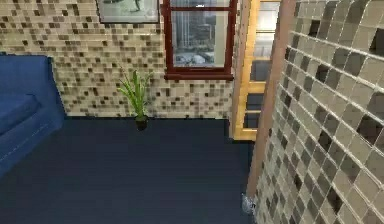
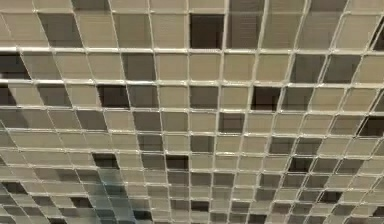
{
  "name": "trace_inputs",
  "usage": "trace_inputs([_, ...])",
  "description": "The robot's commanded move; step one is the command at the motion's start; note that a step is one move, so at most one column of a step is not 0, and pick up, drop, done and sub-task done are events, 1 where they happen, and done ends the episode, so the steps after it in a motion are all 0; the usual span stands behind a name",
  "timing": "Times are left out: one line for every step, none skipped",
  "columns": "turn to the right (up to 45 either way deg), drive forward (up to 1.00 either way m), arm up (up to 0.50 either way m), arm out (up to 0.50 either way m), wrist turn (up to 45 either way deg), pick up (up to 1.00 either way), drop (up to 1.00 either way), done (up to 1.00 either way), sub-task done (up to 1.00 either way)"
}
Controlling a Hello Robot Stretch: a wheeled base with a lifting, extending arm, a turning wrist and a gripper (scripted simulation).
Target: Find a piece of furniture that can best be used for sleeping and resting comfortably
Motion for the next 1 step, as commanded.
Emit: trace_inputs([0.0,0.90,0.00,0.00,0.0,0.00,0.00,0.00,0.00])
